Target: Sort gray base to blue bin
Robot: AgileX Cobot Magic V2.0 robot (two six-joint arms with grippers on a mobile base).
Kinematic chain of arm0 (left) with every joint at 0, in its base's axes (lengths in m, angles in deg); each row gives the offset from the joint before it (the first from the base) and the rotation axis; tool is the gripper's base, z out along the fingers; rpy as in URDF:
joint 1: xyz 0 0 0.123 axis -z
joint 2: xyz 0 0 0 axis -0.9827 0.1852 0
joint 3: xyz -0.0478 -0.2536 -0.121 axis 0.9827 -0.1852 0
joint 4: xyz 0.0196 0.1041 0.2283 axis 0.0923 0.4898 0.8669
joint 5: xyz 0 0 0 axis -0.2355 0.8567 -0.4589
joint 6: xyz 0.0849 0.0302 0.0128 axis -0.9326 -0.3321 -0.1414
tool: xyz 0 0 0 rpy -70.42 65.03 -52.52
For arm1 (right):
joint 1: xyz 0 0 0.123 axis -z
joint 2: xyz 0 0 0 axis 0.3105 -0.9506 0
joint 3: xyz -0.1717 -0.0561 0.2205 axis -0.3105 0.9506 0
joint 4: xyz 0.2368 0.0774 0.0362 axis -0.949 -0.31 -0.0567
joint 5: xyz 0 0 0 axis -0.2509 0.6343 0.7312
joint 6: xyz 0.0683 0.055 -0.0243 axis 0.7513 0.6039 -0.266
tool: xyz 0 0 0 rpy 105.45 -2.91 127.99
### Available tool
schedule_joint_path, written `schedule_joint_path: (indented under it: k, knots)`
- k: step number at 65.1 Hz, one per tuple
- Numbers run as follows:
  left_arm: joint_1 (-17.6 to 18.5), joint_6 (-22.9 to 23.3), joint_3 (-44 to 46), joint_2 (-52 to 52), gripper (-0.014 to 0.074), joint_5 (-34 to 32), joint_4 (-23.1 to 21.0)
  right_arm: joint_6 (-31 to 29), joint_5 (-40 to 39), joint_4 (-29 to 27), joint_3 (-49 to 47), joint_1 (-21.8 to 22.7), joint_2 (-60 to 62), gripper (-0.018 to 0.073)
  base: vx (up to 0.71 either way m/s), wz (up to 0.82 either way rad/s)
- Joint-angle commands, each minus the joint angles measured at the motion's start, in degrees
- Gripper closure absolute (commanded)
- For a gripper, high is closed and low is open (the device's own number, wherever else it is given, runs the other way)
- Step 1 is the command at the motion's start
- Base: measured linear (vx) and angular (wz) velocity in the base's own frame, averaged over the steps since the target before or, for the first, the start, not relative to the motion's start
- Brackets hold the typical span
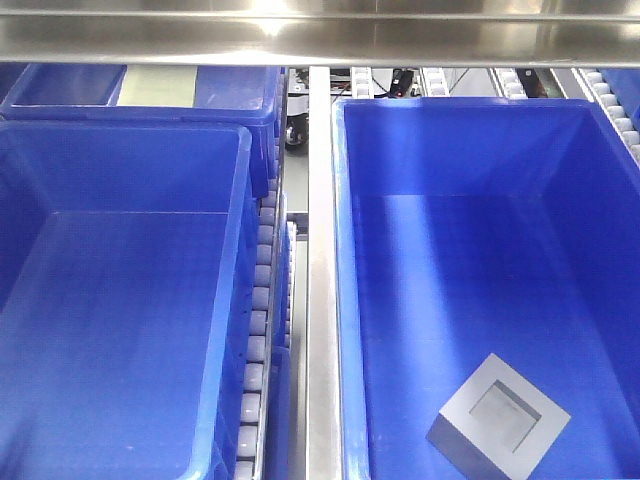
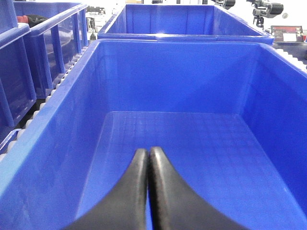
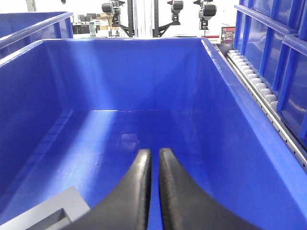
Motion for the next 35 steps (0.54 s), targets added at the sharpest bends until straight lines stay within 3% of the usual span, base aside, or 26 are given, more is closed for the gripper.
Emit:
schedule_joint_path:
  k: [1, 35]
  knots:
    - [-0.08, 0.44, -0.81, -0.66, 0.0603, -3.85, -0.48, -0.38, -4.66, 0.37, -0.22, -0.01, 0.41, 0.0564, 0.0, 0.0]
    - [-0.08, 0.44, -0.81, -0.66, 0.0603, -3.85, -0.48, -0.38, -4.66, 0.37, -0.22, -0.01, 0.41, 0.0564, 0.0, 0.0]
